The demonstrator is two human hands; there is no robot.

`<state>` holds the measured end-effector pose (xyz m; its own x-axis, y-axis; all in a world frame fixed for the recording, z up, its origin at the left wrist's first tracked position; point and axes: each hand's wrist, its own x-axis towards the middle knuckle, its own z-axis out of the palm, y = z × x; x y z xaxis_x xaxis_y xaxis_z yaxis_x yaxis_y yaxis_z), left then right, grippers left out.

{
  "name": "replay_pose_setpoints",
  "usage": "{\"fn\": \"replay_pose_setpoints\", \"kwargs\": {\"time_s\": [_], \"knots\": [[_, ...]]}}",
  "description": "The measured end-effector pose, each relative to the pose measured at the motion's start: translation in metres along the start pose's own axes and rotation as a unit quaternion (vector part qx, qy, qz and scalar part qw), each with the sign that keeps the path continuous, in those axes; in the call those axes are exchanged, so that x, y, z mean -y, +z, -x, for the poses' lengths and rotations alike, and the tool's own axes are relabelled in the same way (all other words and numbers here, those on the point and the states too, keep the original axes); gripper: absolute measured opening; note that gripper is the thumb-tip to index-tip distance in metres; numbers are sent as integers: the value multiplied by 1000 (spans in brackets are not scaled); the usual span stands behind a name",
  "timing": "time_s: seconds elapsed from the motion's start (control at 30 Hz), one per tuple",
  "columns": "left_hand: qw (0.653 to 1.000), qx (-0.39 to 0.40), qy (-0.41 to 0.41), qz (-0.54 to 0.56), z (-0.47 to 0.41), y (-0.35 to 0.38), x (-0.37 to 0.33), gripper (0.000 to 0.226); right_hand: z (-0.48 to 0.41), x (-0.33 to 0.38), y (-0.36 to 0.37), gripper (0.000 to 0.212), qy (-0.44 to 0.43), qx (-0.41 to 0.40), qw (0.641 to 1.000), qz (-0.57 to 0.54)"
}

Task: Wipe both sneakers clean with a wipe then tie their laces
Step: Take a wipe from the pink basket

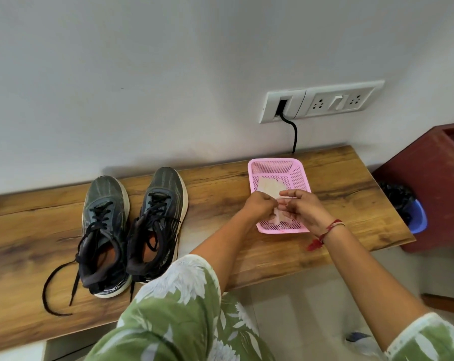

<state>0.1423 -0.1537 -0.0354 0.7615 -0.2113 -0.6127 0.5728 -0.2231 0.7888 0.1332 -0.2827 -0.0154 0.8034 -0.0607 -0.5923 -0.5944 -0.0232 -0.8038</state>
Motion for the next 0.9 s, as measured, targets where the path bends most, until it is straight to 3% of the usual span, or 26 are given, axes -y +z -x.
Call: {"fn": "replay_pose_setpoints", "kwargs": {"time_s": [0.13, 0.23, 0.47, 0.73, 0.8, 0.9], "knots": [[997, -37, -22, 67, 0, -1, 0, 12, 1, -3, -3, 35, -2, -3, 1000, 0], [989, -74, -39, 121, 0, -5, -4, 9, 2, -4, -6, 28, -26, -60, 998, -18], [983, -61, -29, 168, 7, -24, -14, 18, 5, -8, 2, 22, -67, -71, 994, 41], [964, 6, 8, 267, 32, -36, -22, 16, 32, 5, 23, 4, -78, -51, 987, -132], [955, 19, 23, 294, 45, -40, -24, 16, 42, 3, 34, 7, -161, -78, 983, -30], [931, 52, 44, 357, 74, -54, -24, 17, 60, -1, 49, 50, -320, -100, 924, 186]]}}
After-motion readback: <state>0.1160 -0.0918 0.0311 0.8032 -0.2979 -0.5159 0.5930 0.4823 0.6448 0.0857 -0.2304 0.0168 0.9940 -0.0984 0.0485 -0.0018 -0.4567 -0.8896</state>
